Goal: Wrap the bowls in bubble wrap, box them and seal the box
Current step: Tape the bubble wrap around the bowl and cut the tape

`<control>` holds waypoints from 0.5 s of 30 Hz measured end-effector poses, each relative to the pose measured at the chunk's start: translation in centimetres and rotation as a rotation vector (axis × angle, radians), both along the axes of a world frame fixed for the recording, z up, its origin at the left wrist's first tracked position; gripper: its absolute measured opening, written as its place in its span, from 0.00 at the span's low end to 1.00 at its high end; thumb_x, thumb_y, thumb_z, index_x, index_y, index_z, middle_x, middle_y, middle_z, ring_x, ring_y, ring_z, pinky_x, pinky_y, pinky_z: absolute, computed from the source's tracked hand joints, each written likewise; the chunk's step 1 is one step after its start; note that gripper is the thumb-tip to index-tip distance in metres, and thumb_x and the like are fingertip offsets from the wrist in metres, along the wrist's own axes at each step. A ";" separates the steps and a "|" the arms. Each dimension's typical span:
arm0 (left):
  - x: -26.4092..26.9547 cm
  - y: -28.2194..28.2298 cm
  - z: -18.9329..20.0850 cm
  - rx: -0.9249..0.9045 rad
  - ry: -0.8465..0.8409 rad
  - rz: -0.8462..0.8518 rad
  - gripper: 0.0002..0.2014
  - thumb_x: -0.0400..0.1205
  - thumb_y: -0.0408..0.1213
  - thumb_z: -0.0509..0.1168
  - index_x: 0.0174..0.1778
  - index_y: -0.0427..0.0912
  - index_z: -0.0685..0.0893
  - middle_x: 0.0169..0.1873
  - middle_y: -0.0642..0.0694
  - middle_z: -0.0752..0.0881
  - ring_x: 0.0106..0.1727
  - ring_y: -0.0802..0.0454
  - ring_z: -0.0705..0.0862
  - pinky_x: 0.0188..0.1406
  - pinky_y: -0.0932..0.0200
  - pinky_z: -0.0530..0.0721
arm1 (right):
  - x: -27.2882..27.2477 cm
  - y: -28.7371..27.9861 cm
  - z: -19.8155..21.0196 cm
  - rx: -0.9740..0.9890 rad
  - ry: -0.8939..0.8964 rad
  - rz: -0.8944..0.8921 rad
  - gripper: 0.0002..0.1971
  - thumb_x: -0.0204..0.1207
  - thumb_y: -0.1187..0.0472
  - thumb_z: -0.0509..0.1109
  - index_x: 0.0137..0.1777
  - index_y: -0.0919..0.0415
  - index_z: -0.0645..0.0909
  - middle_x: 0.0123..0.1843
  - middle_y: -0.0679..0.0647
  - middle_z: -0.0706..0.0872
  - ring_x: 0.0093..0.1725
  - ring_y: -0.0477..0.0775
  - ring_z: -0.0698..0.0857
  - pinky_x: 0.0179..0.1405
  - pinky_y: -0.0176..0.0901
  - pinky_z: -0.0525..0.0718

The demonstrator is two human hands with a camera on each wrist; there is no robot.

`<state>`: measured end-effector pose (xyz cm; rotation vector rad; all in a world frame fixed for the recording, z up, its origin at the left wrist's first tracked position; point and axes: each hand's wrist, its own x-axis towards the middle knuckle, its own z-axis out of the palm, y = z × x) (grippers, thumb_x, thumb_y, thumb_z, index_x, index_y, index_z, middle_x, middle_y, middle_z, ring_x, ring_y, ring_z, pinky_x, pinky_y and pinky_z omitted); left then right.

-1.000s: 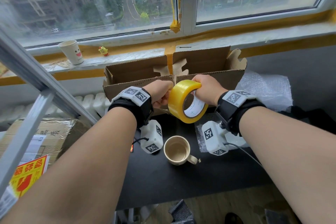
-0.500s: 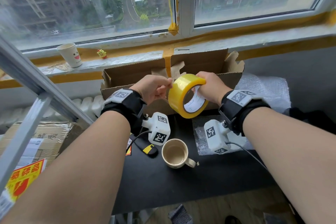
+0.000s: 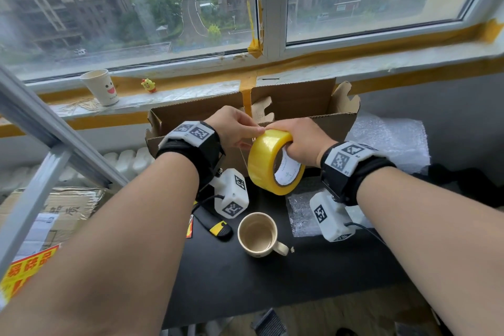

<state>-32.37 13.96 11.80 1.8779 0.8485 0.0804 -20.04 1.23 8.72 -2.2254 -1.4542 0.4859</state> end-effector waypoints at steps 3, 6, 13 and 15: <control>0.4 -0.6 -0.6 0.165 -0.027 0.075 0.08 0.78 0.41 0.73 0.42 0.39 0.90 0.37 0.45 0.88 0.36 0.54 0.86 0.32 0.64 0.87 | -0.1 0.2 0.2 0.018 0.000 0.023 0.33 0.73 0.72 0.64 0.72 0.38 0.77 0.61 0.53 0.86 0.59 0.56 0.82 0.58 0.49 0.82; 1.3 -0.7 -0.7 0.178 -0.016 0.179 0.09 0.80 0.41 0.71 0.43 0.37 0.87 0.34 0.45 0.85 0.30 0.55 0.83 0.28 0.63 0.85 | 0.0 0.6 0.5 0.041 -0.026 0.053 0.36 0.73 0.73 0.63 0.74 0.35 0.74 0.59 0.53 0.86 0.55 0.54 0.82 0.53 0.44 0.81; 1.4 0.2 -0.7 0.259 0.111 0.230 0.09 0.82 0.33 0.65 0.36 0.43 0.86 0.28 0.46 0.82 0.29 0.51 0.81 0.30 0.58 0.86 | -0.3 1.1 -0.4 0.106 -0.004 0.094 0.41 0.74 0.75 0.62 0.74 0.27 0.69 0.58 0.55 0.87 0.49 0.54 0.84 0.53 0.48 0.85; 1.2 0.3 -0.6 0.234 0.123 0.236 0.11 0.83 0.30 0.61 0.37 0.43 0.85 0.28 0.46 0.81 0.27 0.51 0.80 0.26 0.60 0.84 | -0.2 1.3 -0.4 0.154 0.030 0.101 0.40 0.71 0.78 0.61 0.71 0.30 0.76 0.69 0.49 0.84 0.64 0.53 0.82 0.64 0.46 0.82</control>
